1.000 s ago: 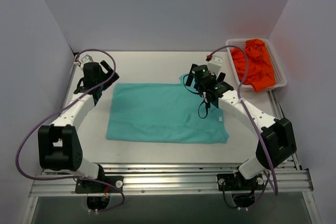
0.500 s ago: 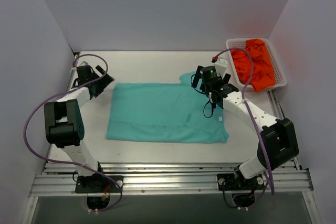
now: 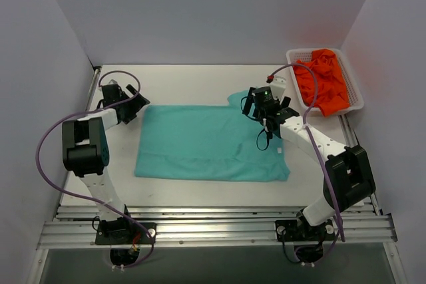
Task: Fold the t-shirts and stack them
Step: Fold the tshirt
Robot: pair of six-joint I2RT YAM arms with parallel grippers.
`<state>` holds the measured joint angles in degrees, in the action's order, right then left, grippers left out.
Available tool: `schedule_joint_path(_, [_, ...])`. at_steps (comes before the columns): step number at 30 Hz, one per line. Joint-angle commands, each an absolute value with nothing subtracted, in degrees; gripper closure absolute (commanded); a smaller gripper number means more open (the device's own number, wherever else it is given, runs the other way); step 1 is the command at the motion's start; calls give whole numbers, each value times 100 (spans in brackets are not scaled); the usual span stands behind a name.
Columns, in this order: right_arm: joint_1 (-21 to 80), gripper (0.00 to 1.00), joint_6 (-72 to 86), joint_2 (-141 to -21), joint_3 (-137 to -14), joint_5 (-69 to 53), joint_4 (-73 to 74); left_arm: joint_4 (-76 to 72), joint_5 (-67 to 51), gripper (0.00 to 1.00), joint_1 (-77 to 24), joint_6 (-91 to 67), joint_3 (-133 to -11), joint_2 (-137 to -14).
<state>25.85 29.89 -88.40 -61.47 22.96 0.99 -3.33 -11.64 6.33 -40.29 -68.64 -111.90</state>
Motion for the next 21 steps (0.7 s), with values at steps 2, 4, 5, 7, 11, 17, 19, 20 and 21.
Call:
schedule_joint_path(2, [2487, 1, 2944, -8815, -6100, 2320, -114, -563, -1423, 0, 519, -4069, -7189, -11364])
schedule_joint_path(4, [2479, 1, 2962, -8850, -6082, 2320, -132, -563, -1468, 0, 440, -4043, -7268, -11469])
schedule_joint_path(5, [2479, 1, 2971, -8868, -6073, 2320, -141, -519, -1485, 0, 413, -4034, -7303, -11505])
schedule_joint_path(7, [2479, 1, 2962, -8877, -6064, 2329, -158, -466, -1503, 0, 369, -4008, -7409, -11610])
schedule_joint_path(11, [2443, 1, 2971, -8877, -6021, 2355, -167, -431, -1521, 7, 334, -3999, -7453, -11689])
schedule_joint_path(17, [2408, 1, 2980, -8886, -5977, 2364, -202, -413, -1512, 27, 334, -3999, -7471, -11707])
schedule_joint_path(19, [2382, 1, 2997, -8921, -5959, 2356, -237, -387, -1529, 37, 334, -3990, -7488, -11742])
schedule_joint_path(20, [2364, 1, 2997, -8930, -5942, 2312, -255, -387, -1538, 44, 334, -3982, -7506, -11760])
schedule_joint_path(21, [2338, 1, 3006, -8964, -5933, 2303, -264, -378, -1547, 48, 334, -3981, -7515, -11768])
